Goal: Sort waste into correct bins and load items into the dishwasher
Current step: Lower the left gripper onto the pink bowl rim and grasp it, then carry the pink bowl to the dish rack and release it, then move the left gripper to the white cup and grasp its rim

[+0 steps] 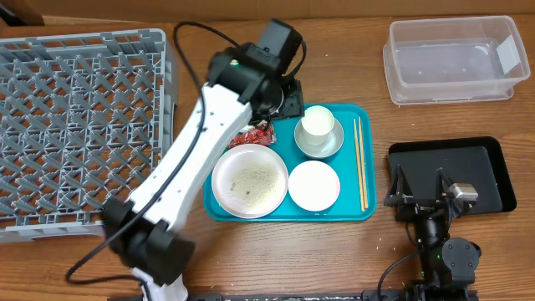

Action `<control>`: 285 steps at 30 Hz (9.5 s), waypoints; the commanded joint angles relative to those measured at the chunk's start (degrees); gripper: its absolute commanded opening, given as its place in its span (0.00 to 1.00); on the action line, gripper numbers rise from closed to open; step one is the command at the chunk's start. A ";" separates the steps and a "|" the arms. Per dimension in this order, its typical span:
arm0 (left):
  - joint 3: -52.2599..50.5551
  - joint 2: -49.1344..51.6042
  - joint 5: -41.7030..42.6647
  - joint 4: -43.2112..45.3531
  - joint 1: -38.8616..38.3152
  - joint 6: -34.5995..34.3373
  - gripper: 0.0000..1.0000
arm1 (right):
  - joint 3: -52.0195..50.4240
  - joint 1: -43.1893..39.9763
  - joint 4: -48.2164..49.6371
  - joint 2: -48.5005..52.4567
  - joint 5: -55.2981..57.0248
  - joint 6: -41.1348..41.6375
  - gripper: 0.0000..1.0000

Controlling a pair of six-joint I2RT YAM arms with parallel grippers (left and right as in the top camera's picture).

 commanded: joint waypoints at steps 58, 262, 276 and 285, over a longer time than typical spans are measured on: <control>-38.47 -0.70 -1.97 27.45 -25.05 22.88 0.59 | -0.59 -0.15 0.33 -0.46 0.57 -0.22 1.00; -7.08 14.49 -8.90 23.37 -14.51 45.88 0.61 | -0.59 -0.15 0.33 -0.46 0.57 -0.22 1.00; -7.19 16.74 -10.08 23.17 -14.01 45.05 0.41 | -0.59 -0.15 0.33 -0.46 0.55 -0.22 1.00; -7.23 16.87 -9.79 23.12 -11.93 43.69 0.33 | -0.59 -0.15 0.33 -0.46 0.57 -0.22 1.00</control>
